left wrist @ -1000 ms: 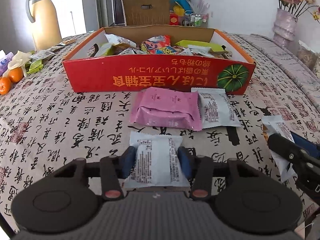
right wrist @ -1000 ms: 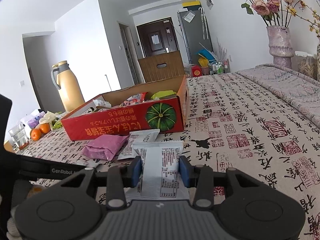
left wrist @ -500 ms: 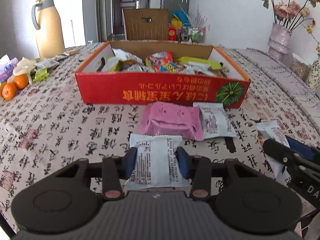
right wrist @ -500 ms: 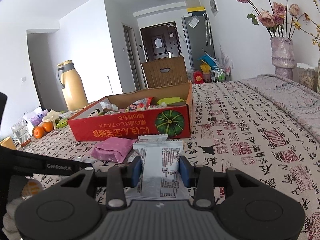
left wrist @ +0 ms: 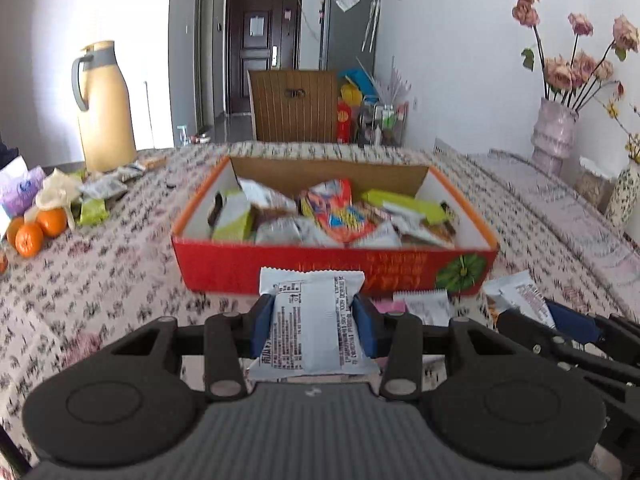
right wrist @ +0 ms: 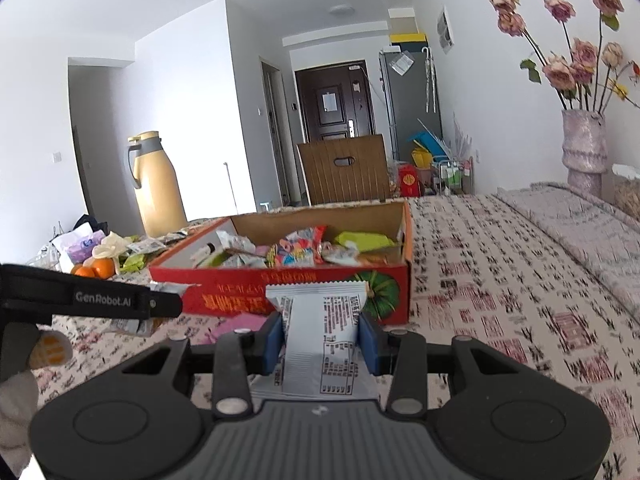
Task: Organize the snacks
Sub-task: 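Grasp a white printed packet with the left gripper while the right holds its packet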
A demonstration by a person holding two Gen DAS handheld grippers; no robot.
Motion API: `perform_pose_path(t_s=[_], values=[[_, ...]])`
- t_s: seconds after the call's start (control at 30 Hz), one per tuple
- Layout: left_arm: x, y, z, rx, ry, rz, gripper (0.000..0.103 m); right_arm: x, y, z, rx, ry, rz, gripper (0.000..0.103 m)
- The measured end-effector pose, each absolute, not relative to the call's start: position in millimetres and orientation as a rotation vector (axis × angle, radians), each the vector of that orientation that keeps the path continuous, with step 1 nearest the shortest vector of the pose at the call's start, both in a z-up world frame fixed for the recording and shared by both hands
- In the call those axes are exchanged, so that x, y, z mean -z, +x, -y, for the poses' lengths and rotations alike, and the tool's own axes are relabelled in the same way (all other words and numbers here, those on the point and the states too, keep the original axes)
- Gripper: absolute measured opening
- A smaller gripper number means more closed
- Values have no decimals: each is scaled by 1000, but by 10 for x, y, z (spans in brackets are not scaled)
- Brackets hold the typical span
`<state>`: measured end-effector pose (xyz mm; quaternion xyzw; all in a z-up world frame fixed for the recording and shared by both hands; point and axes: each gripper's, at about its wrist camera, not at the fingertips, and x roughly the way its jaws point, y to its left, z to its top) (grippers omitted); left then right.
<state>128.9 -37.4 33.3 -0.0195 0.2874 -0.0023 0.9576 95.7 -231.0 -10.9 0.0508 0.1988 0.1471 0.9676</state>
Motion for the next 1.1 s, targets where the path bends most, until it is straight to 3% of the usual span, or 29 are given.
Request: perform_pose_path(t_s=[0.7,1.1], values=[[-751,2141,150,-5,-39,-473,44,-334,1982,1976,-277,80,-326,39],[-461,2760,19,-30,-63,-521,44,-232,2688,1795,-286,52,-360,39]])
